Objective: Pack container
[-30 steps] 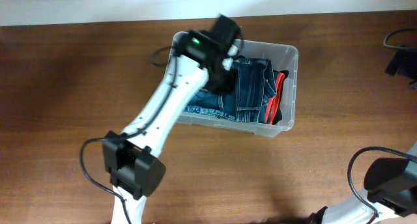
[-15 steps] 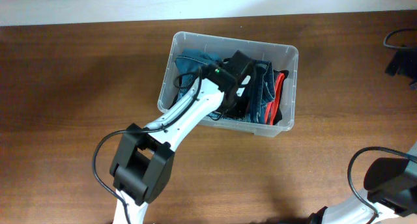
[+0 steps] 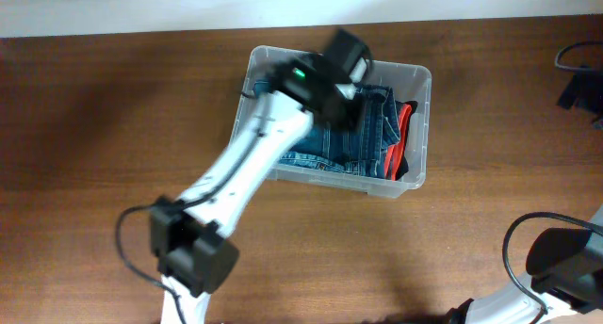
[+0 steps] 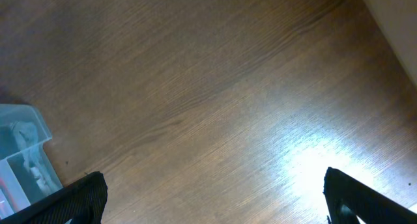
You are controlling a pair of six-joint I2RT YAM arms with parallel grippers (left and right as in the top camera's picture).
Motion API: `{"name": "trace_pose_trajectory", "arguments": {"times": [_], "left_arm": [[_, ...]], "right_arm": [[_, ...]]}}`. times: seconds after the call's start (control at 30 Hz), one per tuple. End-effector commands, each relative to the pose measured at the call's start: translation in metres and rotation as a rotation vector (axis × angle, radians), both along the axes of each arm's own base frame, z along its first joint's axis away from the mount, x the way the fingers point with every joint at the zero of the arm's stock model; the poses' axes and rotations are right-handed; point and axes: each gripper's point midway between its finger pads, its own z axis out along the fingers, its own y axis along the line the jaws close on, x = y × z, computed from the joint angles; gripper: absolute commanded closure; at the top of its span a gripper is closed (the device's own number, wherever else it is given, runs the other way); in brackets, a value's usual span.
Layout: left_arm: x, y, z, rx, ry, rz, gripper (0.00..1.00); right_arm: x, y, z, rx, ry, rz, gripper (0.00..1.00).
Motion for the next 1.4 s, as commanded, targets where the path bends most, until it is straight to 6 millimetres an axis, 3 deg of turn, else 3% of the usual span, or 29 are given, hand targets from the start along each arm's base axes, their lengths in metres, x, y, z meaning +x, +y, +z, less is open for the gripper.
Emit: {"name": "trace_pose_trajectory", "arguments": {"times": [0.0, 0.13, 0.17, 0.2, 0.23, 0.27, 0.37, 0.43, 0.7, 1.07, 1.23, 1.37], "left_arm": [[0.03, 0.063, 0.061, -0.039, -0.093, 0.209, 0.99], [0.047, 0.11, 0.051, -0.029, -0.032, 0.352, 0.86], [0.052, 0.119, 0.048, -0.036, -0.017, 0.375, 0.75], [0.056, 0.125, 0.044, -0.045, -0.001, 0.393, 0.5], [0.061, 0.131, 0.042, -0.068, 0.012, 0.407, 0.34], [0.067, 0.135, 0.039, -0.091, 0.026, 0.414, 0.28], [0.076, 0.143, 0.032, -0.144, 0.061, 0.425, 0.26], [0.084, 0.148, 0.017, -0.14, 0.087, 0.437, 0.21], [0.095, 0.143, -0.032, -0.107, 0.172, 0.454, 0.21], [0.101, 0.137, -0.08, -0.089, 0.266, 0.499, 0.27], [0.104, 0.13, -0.087, -0.1, 0.27, 0.484, 0.34], [0.108, 0.121, -0.085, -0.113, 0.243, 0.467, 0.51]], "right_arm": [[-0.001, -0.001, -0.002, 0.006, 0.004, -0.006, 0.02], [-0.001, -0.001, -0.002, 0.006, 0.004, -0.006, 0.01], [-0.001, -0.001, -0.002, 0.006, 0.004, -0.006, 0.02], [-0.001, -0.001, -0.002, 0.006, 0.004, -0.006, 0.01], [-0.001, -0.001, -0.002, 0.006, 0.004, -0.006, 0.01], [-0.001, -0.001, -0.002, 0.006, 0.004, -0.006, 0.01], [-0.001, -0.001, -0.002, 0.006, 0.004, -0.006, 0.01], [-0.001, -0.001, -0.002, 0.006, 0.004, -0.006, 0.01], [-0.001, -0.001, -0.002, 0.006, 0.004, -0.006, 0.01], [-0.001, -0.001, -0.002, 0.006, 0.004, -0.006, 0.02], [-0.001, -0.001, -0.002, 0.006, 0.004, -0.006, 0.01], [-0.001, -0.001, -0.002, 0.006, 0.004, -0.006, 0.02]]}}
